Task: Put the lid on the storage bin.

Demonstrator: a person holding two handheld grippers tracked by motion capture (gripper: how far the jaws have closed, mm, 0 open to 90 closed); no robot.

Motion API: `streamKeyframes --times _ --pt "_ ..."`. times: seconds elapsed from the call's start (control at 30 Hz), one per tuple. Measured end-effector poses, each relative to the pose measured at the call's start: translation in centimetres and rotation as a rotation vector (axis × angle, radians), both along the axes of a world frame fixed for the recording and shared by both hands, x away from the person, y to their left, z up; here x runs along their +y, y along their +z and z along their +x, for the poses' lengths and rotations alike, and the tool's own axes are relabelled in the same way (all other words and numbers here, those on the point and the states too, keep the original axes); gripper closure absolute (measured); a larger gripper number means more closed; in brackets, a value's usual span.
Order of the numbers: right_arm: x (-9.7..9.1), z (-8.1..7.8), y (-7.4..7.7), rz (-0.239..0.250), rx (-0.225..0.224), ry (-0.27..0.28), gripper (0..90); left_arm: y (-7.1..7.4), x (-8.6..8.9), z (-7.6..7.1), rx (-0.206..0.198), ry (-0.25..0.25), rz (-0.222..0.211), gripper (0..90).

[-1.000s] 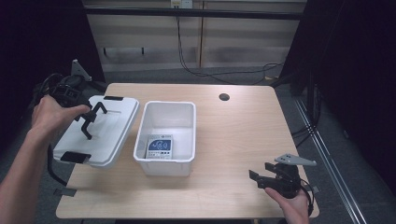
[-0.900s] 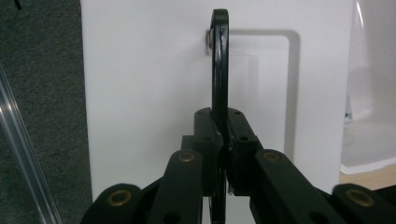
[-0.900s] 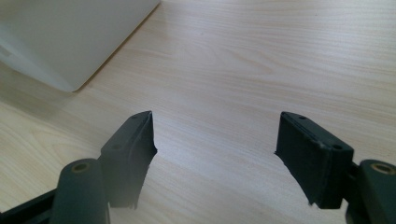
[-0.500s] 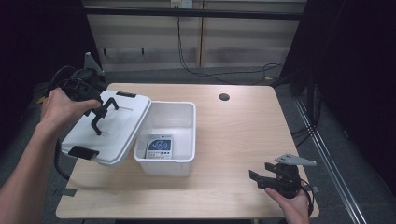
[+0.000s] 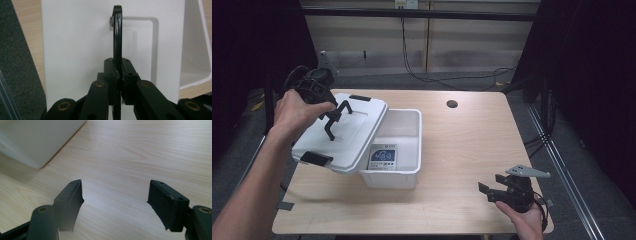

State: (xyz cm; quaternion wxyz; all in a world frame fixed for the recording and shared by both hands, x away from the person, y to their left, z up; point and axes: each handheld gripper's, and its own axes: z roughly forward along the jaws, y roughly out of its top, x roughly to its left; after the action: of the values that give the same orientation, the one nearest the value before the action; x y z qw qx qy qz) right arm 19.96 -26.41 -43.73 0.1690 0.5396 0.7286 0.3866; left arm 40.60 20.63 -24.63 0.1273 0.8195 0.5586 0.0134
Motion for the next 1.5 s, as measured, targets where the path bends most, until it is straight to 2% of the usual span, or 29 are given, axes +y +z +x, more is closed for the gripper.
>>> streamKeyframes --times 0.07,0.1,0.3,0.37,0.57,0.6,0.73,0.8,0.87,0.9,0.93,1.0,1.07,1.1,1.23,1.33,1.5 --pt "0.0 0.0 0.0 0.0 0.0 0.0 27.4 0.0 -0.4 0.0 0.001 -0.013 -0.011 85.1" --pt "0.0 0.0 0.0 0.001 0.0 0.0 27.4 -0.2 -1.1 0.0 0.014 -0.043 -0.014 85.0" --pt "0.0 0.0 0.0 0.001 -0.003 0.002 27.4 -0.2 -2.6 0.1 0.011 -0.059 -0.026 85.1" --pt "0.0 0.0 0.0 0.002 -0.002 0.002 27.4 -0.2 -3.3 0.2 0.018 -0.029 -0.033 85.1" --pt "0.0 0.0 0.0 0.002 -0.003 0.002 27.4 -0.6 -4.4 0.6 0.038 0.0 -0.016 85.1" --pt "0.0 0.0 0.0 0.002 -0.003 0.003 27.4 -0.6 -4.5 0.7 0.039 -0.005 -0.012 85.1" --pt "0.0 0.0 0.0 0.005 0.0 0.001 27.4 -0.7 -5.5 0.8 0.031 0.039 -0.005 85.1" --pt "0.0 0.0 0.0 0.004 -0.002 0.004 27.4 -0.8 -5.6 0.9 0.035 0.044 0.001 85.1" --pt "0.0 0.0 0.0 0.003 0.0 0.001 27.4 -0.8 -6.5 1.1 0.036 0.109 0.006 85.0" --pt "0.0 0.0 0.0 0.003 0.0 0.001 27.4 -0.8 -6.5 1.1 0.036 0.109 0.006 85.1" --pt "0.0 0.0 0.0 0.004 -0.003 0.005 27.4 -0.7 -7.2 1.1 0.029 0.138 0.007 85.1" --pt "0.0 0.0 0.0 0.006 -0.004 0.005 27.4 -0.6 -7.5 1.1 0.026 0.142 0.007 85.0" --pt "0.0 0.0 0.0 0.009 0.0 0.001 27.4 -0.5 -7.9 1.1 0.0 0.167 -0.027 85.0" --pt "0.0 0.0 0.0 0.01 0.0 0.005 27.3 -0.5 -8.3 1.0 0.02 0.183 -0.039 85.0" --pt "0.0 -0.1 0.0 0.009 -0.003 0.005 27.4 -0.6 -9.2 0.9 0.024 0.194 -0.021 85.0" --pt "0.0 -0.1 0.0 0.01 -0.002 0.005 27.4 -0.7 -9.4 0.9 0.046 0.191 -0.029 84.9" --pt "0.0 -0.1 0.0 0.008 0.001 0.005 27.4 -1.2 -9.7 0.8 0.047 0.215 -0.038 85.0"
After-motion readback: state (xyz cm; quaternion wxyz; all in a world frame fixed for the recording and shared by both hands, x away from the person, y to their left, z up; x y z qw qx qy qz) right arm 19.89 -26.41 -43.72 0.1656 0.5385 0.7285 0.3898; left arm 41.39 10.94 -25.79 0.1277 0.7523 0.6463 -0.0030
